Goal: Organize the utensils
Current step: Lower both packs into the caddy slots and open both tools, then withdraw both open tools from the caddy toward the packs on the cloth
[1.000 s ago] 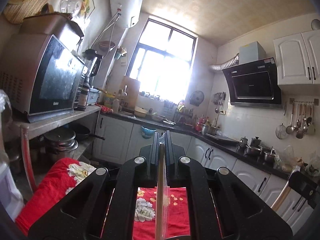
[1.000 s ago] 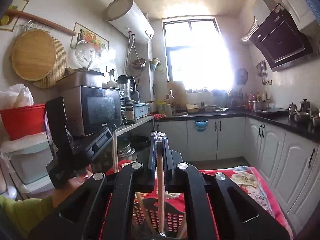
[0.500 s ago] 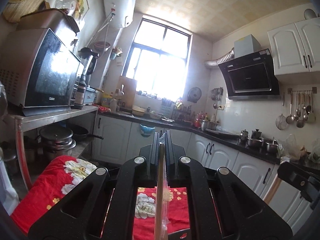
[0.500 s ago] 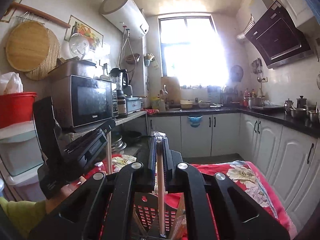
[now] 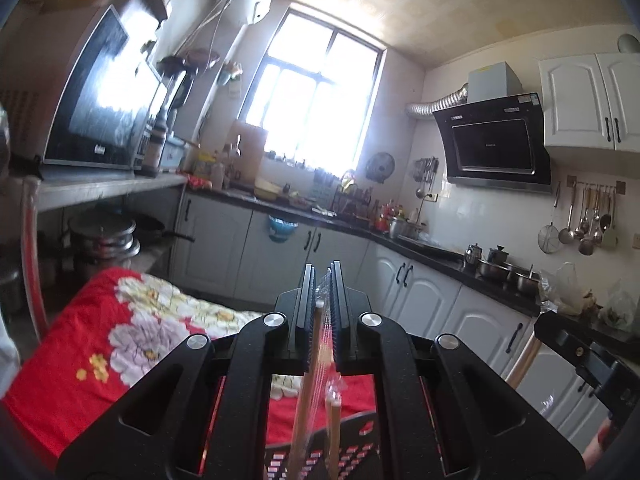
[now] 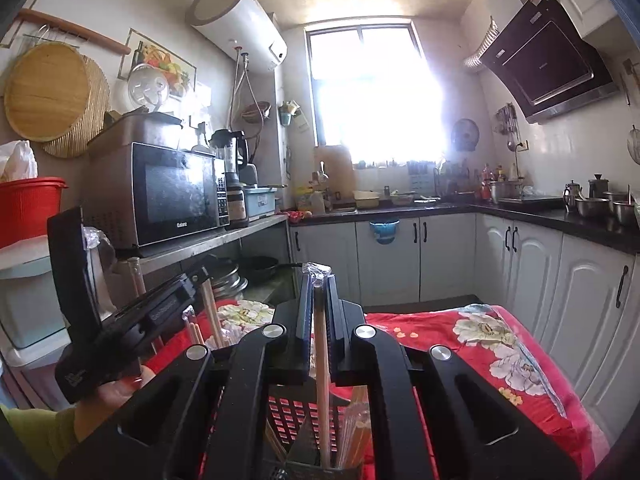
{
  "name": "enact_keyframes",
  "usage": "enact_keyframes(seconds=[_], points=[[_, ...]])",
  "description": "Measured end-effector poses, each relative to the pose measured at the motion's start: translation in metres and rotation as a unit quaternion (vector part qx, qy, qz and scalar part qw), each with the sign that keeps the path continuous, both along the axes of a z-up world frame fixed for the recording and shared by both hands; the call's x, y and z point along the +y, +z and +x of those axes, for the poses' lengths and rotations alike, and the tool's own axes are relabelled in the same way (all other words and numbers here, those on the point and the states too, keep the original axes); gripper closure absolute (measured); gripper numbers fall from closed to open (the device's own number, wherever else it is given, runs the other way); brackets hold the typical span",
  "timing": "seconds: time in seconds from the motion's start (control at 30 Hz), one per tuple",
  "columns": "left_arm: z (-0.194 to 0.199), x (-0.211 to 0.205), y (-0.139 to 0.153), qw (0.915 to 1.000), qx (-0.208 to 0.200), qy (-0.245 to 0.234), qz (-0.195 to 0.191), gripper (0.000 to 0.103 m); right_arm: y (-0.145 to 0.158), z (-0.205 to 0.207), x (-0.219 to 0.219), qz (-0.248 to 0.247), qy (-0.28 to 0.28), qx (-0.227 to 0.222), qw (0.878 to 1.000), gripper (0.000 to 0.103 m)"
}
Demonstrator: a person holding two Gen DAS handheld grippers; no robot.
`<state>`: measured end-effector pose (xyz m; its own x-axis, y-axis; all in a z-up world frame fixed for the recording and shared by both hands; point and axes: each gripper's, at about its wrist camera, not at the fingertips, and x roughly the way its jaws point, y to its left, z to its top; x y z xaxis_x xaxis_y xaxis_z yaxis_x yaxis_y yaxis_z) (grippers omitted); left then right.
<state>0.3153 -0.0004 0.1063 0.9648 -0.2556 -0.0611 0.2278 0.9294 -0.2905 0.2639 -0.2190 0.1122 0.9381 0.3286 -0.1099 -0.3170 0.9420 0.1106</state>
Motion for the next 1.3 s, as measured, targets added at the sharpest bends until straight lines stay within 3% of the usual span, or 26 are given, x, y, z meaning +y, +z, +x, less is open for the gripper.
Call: enact_keyframes(seconds=[0.27, 0.43, 0.93, 1.3], points=[[-0.006, 0.013, -0.014, 0.9973, 0.061, -0.035, -0.022, 0.09, -0.013, -0.003, -0.003, 0.013, -0.006, 0.027, 1.0, 0.096], [-0.013, 0.018, -0.018, 0.9962, 0.073, -0.042, -0.022, 0.085, -0.017, -0.009, -0.002, 0.011, -0.009, 0.04, 0.999, 0.096], [-0.033, 0.021, -0.027, 0.99, 0.121, -0.069, -0.024, 0.06, -0.027, -0.028, -0.008, 0.016, -0.019, 0.081, 0.996, 0.07], [-0.051, 0.033, -0.024, 0.9866, 0.139, -0.081, -0.028, 0.04, -0.025, -0.047, -0.005, 0.007, -0.02, 0.085, 0.996, 0.054]])
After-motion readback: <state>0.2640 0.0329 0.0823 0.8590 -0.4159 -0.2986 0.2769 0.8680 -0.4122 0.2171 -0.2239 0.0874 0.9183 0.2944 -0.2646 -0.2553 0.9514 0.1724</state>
